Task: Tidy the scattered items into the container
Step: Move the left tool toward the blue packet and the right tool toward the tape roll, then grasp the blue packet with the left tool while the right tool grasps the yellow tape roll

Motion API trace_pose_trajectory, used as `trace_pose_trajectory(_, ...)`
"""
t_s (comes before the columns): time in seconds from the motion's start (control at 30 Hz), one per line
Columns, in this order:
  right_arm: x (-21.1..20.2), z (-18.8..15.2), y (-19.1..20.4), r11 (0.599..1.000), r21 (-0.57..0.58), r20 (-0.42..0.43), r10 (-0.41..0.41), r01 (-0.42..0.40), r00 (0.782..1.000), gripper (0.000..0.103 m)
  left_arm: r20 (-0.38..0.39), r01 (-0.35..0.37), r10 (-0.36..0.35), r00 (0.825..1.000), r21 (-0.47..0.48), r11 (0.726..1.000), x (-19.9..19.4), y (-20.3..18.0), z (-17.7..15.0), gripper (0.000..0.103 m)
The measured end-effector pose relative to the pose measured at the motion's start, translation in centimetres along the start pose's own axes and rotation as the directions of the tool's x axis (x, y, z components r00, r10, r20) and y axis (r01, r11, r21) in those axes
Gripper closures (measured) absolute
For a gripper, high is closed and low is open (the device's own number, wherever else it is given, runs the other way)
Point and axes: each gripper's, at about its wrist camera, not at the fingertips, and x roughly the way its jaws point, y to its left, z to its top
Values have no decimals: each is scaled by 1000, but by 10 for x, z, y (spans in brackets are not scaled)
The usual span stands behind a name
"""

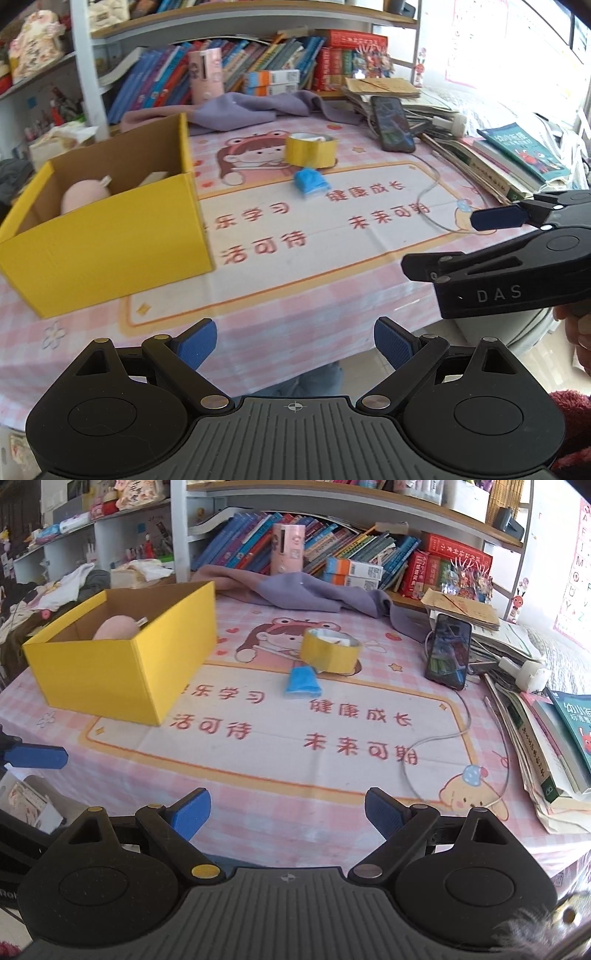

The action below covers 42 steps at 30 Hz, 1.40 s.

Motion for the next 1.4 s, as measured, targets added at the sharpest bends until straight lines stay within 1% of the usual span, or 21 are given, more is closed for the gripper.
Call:
trace_pose_trajectory(0.17,14,12,-27,1000,-1,11,-3,3,1000,12,13,27,-27,1000,8,1000,24,-14,22,9)
trace_pose_trajectory(0.37,38,36,-69,1000,-3,0,-7,7,1000,12,13,34,-34,999,-15,999,65,-27,59,9)
trace_pose_trajectory(0.5,55,50,-94,1000,-11,-14,6,-6,1000,12,5,22,-22,1000,-45,999,86,-35,77,9)
trace_pose_trajectory(0.67,80,67,-118,998,-27,-33,51,-52,998,12,-5,-21,20,1000,-83,996,107,-40,94,9)
trace_pose_trajectory(0.77,94,77,-127,996,-39,-39,83,-85,996,12,-8,-44,44,999,-105,993,118,-42,103,10)
trace_pose_trajectory(0.93,116,94,-138,990,-47,-42,129,-131,991,11,-3,-84,85,996,-115,990,136,-45,115,10)
trace_pose_trajectory(1.23,156,125,-147,978,-52,-47,197,-200,979,11,-6,-131,131,991,-153,980,169,-37,137,11)
trace_pose_trajectory(1.3,166,133,-149,975,-37,-46,217,-218,975,7,-9,-135,135,991,-158,978,179,-35,141,15)
trace_pose_trajectory(1.4,182,145,-150,967,-22,-47,254,-255,966,5,-19,-143,142,990,-160,977,193,-34,147,20)
